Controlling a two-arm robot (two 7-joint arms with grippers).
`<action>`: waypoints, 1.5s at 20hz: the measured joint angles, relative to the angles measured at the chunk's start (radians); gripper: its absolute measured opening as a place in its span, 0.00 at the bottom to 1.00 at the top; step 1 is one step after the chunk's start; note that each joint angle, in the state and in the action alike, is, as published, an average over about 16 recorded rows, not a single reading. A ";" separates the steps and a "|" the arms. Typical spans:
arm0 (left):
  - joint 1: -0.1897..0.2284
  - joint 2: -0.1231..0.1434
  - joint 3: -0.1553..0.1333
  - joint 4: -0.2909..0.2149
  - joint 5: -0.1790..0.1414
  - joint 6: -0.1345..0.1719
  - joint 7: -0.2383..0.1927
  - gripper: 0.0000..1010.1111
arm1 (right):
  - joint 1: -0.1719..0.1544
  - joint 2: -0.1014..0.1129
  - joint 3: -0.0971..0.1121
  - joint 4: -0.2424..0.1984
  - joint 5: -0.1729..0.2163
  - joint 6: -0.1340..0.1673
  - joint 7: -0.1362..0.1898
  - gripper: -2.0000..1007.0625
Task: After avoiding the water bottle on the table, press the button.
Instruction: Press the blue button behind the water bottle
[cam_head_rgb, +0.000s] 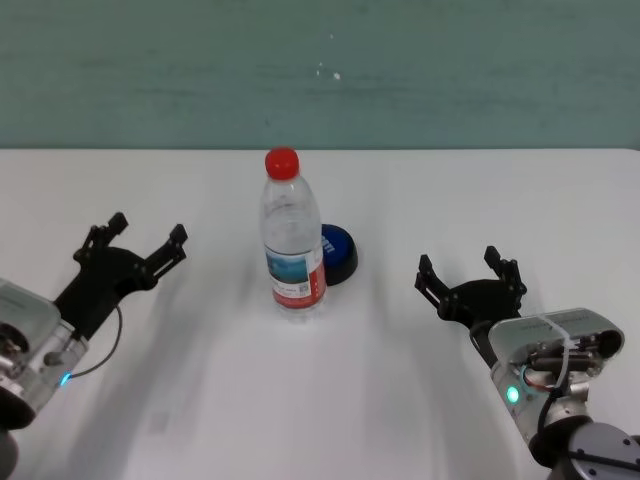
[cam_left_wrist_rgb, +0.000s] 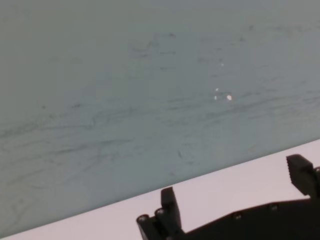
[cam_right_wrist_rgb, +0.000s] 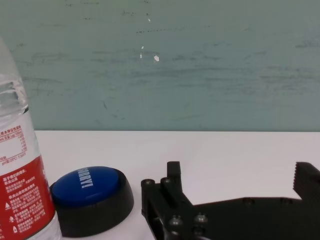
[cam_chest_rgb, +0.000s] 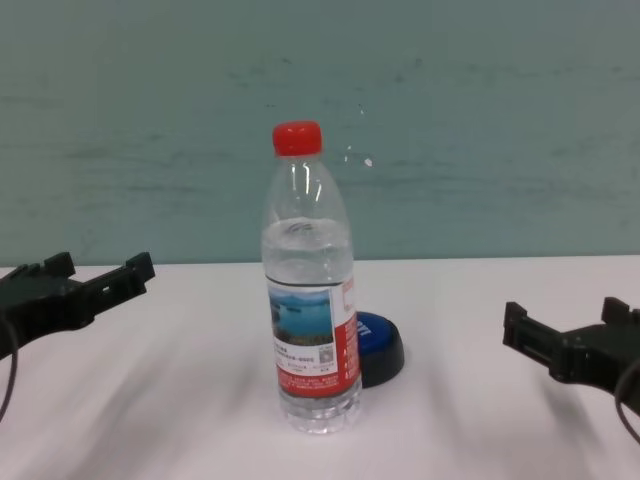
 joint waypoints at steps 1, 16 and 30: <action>0.008 0.003 -0.001 -0.007 -0.004 0.001 -0.002 1.00 | 0.000 0.000 0.000 0.000 0.000 0.000 0.000 1.00; 0.136 0.043 -0.012 -0.112 -0.046 -0.008 -0.026 1.00 | 0.000 0.000 0.000 0.000 0.000 0.000 0.000 1.00; 0.217 0.057 -0.002 -0.198 -0.057 -0.021 -0.031 1.00 | 0.002 -0.001 0.002 0.000 0.000 0.004 0.011 1.00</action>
